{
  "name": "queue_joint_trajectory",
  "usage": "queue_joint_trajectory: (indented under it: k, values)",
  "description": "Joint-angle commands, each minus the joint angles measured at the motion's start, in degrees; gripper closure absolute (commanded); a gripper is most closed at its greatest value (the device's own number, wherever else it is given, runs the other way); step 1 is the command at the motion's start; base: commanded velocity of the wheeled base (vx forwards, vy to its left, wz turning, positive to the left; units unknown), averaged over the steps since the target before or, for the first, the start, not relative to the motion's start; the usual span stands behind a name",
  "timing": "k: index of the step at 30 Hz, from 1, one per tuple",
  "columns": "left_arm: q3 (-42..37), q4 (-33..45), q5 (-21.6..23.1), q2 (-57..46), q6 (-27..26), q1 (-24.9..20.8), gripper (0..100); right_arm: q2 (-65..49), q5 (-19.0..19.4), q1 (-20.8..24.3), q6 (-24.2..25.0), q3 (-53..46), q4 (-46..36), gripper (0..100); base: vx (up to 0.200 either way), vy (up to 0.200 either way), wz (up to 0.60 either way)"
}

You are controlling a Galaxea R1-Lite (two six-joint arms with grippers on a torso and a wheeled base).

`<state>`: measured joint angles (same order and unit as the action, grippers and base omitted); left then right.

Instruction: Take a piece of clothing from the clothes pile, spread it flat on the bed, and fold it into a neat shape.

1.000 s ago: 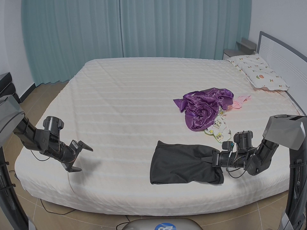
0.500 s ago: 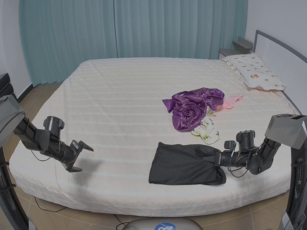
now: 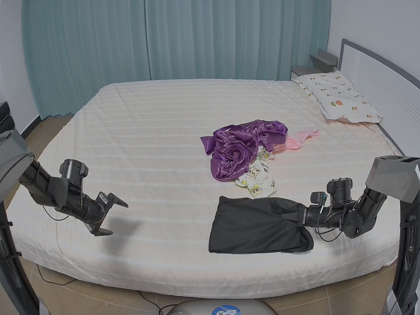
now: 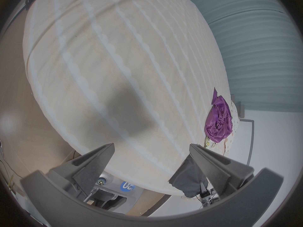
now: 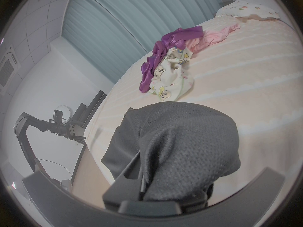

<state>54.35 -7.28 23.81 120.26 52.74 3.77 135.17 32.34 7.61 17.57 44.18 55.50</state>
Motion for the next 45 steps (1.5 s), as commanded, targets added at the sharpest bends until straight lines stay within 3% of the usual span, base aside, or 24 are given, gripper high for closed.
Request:
queue_joint_trajectory:
  k: [1, 27, 28, 39, 44, 45]
  values:
    - [-0.03, -0.02, 0.01, 0.06, 0.00, 0.01, 0, 0.01, 0.00, -0.05, 0.01, 0.12, 0.04, 100, 0.000, -0.200, 0.00]
    - [-0.03, -0.02, 0.01, 0.06, 0.00, 0.01, 0, 0.45, -0.09, 1.36, -0.25, 1.70, -0.31, 100, 0.000, -0.200, 0.00]
    - [-0.03, -0.11, 0.01, 0.06, 0.00, 0.01, 0, 0.53, -0.09, 1.62, -0.25, 1.70, -0.40, 0, 0.000, -0.200, 0.00]
    - [-0.03, -0.11, 0.01, 0.06, 0.00, -0.08, 0, 0.62, -0.17, 1.27, 0.01, 1.88, 0.04, 0, 0.000, -0.055, 0.00]
    - [-0.03, -0.11, 0.01, 0.06, 0.00, 0.01, 0, 0.45, -1.40, 0.57, 0.63, 0.73, -0.48, 0, 0.000, 0.000, 0.00]
    - [-0.03, -0.11, 0.01, 0.06, 0.00, -0.08, 0, 0.97, -3.25, 0.57, 0.89, 0.21, -0.48, 0, 0.000, 0.000, 0.00]
